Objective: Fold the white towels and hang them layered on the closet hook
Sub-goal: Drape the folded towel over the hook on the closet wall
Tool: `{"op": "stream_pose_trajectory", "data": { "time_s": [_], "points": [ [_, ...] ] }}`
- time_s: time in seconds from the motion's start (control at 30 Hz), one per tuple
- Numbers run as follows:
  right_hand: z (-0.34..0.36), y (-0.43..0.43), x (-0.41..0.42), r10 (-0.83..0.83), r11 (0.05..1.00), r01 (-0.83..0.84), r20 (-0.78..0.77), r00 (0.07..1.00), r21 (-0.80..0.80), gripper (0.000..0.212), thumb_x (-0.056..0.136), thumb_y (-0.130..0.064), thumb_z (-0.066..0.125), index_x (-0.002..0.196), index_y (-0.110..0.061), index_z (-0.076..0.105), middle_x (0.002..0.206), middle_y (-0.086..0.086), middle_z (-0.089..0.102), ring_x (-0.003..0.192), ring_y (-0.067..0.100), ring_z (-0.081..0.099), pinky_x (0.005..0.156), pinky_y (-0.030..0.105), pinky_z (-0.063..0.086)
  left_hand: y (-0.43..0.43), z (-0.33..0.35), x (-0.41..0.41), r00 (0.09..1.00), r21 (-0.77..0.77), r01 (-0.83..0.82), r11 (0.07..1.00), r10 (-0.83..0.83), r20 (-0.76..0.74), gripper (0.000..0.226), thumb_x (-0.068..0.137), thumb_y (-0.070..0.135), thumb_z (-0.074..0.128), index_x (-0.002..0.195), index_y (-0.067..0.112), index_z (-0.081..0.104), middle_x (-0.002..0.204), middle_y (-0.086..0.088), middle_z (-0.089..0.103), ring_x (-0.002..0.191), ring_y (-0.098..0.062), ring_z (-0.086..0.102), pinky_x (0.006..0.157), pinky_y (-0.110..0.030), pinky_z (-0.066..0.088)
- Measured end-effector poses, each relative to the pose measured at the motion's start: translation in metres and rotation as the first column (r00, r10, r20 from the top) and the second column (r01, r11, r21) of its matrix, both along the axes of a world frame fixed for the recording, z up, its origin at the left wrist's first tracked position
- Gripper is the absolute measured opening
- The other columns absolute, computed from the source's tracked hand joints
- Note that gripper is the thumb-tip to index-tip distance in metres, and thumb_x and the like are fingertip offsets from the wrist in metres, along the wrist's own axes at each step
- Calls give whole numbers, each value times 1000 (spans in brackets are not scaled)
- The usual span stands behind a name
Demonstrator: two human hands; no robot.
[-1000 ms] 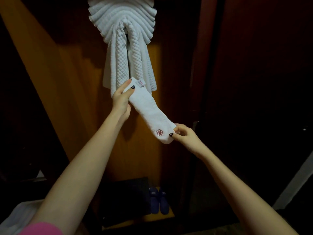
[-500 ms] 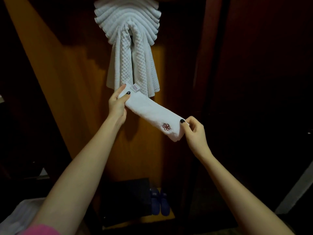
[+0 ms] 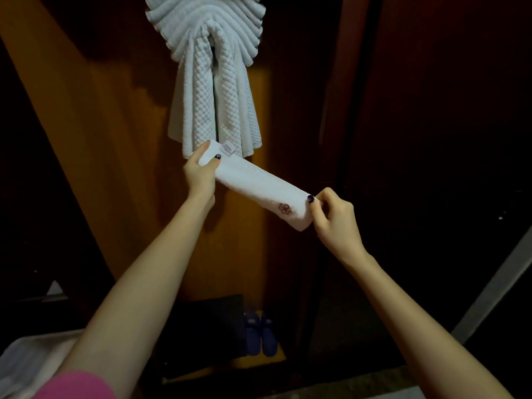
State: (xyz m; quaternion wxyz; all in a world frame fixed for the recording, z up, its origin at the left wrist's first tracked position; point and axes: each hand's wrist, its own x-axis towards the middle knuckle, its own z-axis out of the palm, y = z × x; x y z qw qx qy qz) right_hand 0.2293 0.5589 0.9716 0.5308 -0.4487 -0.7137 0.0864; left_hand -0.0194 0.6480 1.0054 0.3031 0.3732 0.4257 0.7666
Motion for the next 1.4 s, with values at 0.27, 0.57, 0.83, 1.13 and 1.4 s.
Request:
{"op": "stream_pose_trajectory", "data": {
  "time_s": [0.27,0.57,0.83,1.13,1.4],
  "points": [
    [-9,0,2,-47,993,20,-229,972,-118,16,94,-8,52,78,-11,51,65,-5,49,58,5,44,53,29,37,6,-2,6,986,-13,90,996,-87,144,25,84,-9,65,94,13,72,131,-14,59,117,-22,58,82,-18,52],
    [-1,3,9,312,648,-559,-489,814,-517,24,95,-17,61,91,7,66,68,1,57,62,8,49,63,22,40,0,9,10,931,29,169,985,-169,324,30,87,-12,59,113,1,67,125,-20,61,102,-24,65,70,-21,56],
    [-8,2,6,535,663,-436,-22,845,-608,30,100,-20,54,90,2,72,127,-4,59,114,5,56,99,28,43,-8,27,8,929,24,318,948,-316,193,29,88,-10,58,112,4,68,130,-17,60,100,-16,65,76,-21,56],
    [-25,1,-9,528,478,-691,-452,719,-541,37,92,-18,57,86,18,56,85,16,46,83,26,43,78,31,36,-14,58,7,863,31,502,864,-503,50,28,93,-5,54,114,9,67,123,-13,64,109,-20,64,88,-29,56],
    [-24,15,-16,166,864,-338,-423,891,-374,32,97,-15,48,65,-16,49,63,-8,49,63,9,47,62,30,37,-1,48,-9,966,-9,256,967,-256,36,37,88,-7,58,122,6,65,124,-12,62,101,-19,65,73,-26,56]
  ]
}}
